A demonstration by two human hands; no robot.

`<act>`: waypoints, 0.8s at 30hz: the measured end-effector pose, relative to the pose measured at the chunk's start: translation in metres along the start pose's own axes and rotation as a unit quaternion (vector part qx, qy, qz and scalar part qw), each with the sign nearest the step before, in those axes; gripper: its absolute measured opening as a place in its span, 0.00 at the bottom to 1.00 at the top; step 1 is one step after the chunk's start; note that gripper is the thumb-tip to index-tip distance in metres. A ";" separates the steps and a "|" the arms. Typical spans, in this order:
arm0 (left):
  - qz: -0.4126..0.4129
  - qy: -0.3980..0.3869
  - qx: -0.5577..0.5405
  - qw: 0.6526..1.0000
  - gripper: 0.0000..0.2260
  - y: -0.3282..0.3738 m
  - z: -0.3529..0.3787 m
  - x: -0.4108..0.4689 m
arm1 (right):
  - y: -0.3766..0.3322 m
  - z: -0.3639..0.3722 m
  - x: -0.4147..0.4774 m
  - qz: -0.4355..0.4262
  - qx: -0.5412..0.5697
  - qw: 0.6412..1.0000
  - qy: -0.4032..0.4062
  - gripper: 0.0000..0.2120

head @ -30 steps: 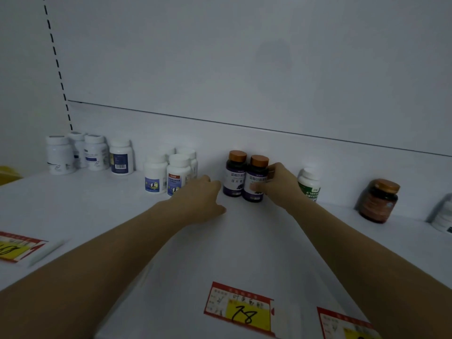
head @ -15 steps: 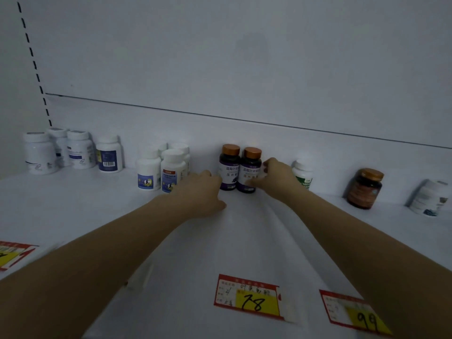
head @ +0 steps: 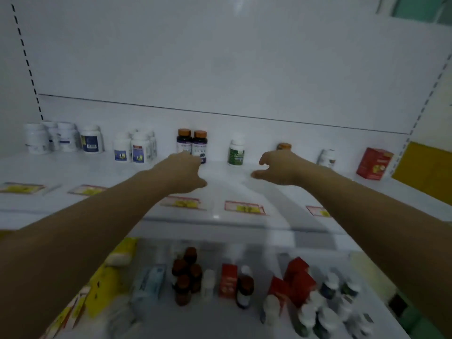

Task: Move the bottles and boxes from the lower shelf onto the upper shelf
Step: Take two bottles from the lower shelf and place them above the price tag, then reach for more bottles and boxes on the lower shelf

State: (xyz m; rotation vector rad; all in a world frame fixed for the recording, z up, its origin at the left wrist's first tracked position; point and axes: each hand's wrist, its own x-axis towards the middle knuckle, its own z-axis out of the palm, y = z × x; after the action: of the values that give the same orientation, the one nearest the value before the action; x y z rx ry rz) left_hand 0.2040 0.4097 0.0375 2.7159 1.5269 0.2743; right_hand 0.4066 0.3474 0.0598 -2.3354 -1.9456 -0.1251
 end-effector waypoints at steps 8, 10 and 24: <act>0.054 -0.009 -0.039 0.998 0.20 0.132 0.033 -0.104 | 0.076 0.013 -0.160 -0.012 0.060 0.996 0.061 0.22; 0.063 -0.039 -0.069 0.995 0.20 0.162 0.049 -0.121 | 0.096 0.027 -0.190 0.001 0.070 0.996 0.054 0.19; 0.071 -0.246 -0.198 0.946 0.12 0.241 0.236 -0.105 | 0.200 0.220 -0.233 0.165 0.186 0.961 -0.120 0.28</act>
State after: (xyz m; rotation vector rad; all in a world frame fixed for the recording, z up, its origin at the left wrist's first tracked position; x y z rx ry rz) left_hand 0.3920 0.2117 -0.1867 2.3346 1.0153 -0.0888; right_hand 0.5609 0.1122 -0.1922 -2.4471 -1.4643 0.5255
